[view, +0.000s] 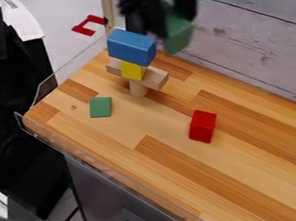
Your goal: Put the green arch on the top of blue rectangular block
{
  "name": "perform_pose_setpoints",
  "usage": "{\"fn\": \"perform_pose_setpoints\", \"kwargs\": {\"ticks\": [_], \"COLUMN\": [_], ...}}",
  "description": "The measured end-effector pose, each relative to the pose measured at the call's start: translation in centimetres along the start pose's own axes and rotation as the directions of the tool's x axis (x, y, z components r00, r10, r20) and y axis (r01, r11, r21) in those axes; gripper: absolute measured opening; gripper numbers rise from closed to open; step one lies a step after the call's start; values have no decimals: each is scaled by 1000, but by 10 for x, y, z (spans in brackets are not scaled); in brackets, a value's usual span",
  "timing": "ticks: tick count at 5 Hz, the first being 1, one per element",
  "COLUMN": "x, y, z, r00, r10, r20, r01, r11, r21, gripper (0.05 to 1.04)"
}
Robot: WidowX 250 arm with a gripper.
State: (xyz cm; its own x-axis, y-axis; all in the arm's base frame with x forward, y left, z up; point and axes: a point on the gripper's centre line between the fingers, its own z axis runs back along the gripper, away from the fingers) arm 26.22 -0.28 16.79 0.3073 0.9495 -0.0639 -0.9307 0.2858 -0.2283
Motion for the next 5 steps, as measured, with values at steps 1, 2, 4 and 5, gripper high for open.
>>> {"fn": "perform_pose_setpoints", "kwargs": {"ticks": [1, 2, 4, 5], "x": [0, 40, 60, 67], "y": [0, -20, -34, -31], "z": [4, 1, -19, -18], "r00": [999, 991, 975, 968], "r10": [42, 134, 219, 244], "r20": [-1, -1, -37, -55], "r01": [-42, -133, -210, -233], "r11": [999, 986, 963, 960], "r21": [-29, 99, 168, 157], "gripper": [548, 548, 548, 548]}}
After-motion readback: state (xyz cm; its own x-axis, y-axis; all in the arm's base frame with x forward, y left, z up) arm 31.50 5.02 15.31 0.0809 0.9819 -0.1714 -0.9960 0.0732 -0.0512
